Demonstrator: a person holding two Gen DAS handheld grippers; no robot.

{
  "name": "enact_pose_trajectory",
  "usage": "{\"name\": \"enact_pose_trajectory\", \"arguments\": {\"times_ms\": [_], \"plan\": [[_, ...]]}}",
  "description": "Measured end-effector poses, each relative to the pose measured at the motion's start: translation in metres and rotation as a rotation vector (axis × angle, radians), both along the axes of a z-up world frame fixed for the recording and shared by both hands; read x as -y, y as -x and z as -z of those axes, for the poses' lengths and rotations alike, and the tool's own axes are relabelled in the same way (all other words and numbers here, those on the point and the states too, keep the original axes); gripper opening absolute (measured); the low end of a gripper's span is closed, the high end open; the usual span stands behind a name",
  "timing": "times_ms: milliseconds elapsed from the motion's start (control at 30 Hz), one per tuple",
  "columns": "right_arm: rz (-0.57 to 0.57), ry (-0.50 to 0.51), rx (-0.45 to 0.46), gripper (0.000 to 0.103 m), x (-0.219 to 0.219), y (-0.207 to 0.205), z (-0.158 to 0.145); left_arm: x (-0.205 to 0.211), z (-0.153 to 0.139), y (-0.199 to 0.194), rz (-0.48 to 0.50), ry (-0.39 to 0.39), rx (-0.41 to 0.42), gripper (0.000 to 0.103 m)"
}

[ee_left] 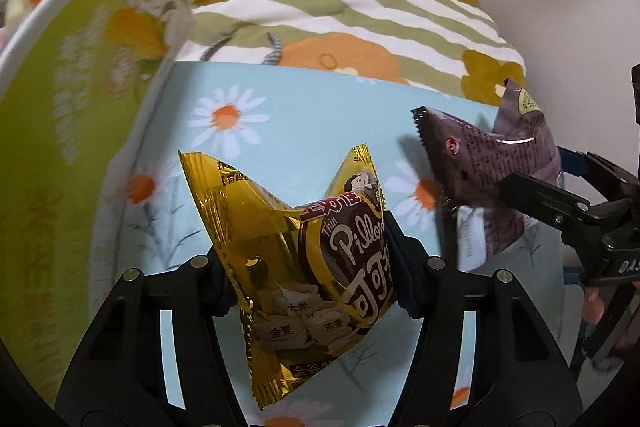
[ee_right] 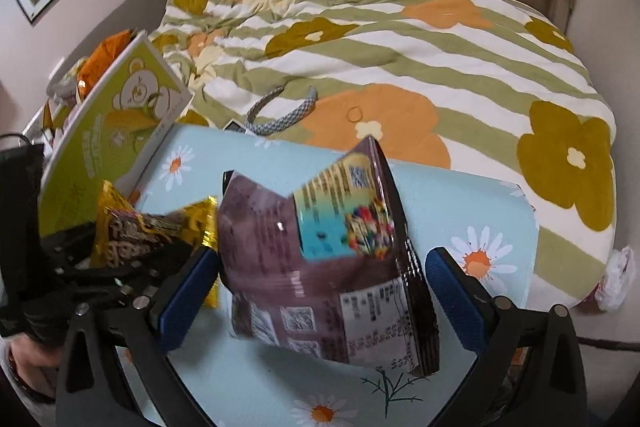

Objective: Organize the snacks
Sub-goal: 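Grasp the gold Pillows bag with the left tool while the right tool grasps the brown bag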

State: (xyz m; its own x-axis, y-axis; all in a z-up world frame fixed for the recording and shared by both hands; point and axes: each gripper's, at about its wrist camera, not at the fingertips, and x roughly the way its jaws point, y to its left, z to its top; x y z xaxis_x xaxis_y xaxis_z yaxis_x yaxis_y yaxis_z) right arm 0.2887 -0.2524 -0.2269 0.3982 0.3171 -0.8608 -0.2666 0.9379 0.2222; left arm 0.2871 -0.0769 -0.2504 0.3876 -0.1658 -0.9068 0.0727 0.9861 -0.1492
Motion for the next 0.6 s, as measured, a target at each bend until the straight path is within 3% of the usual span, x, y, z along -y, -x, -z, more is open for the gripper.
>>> {"name": "enact_pose_trajectory", "arguments": {"times_ms": [333,433,467,533,567,600], "plan": [[-0.087,0.026,0.003,0.102,-0.010,-0.003,0.009,-0.016,-0.011,0.019,-0.037,-0.030,0.019,0.057],[-0.092,0.007,0.001,0.091,-0.011,-0.003,0.009,-0.015,-0.015,0.022,-0.045,-0.032,0.028,0.057],[-0.096,-0.007,-0.005,0.080,-0.011,-0.002,0.009,-0.015,-0.017,0.024,-0.048,-0.033,0.032,0.057],[-0.093,-0.014,-0.007,0.073,-0.011,-0.001,0.008,-0.015,-0.021,0.026,-0.052,-0.033,0.040,0.057],[-0.094,-0.013,-0.006,0.063,-0.011,-0.001,0.007,-0.015,-0.025,0.028,-0.053,-0.033,0.046,0.057],[-0.097,-0.022,-0.006,0.063,-0.011,0.000,0.006,-0.016,-0.027,0.030,-0.053,-0.033,0.051,0.057]]}}
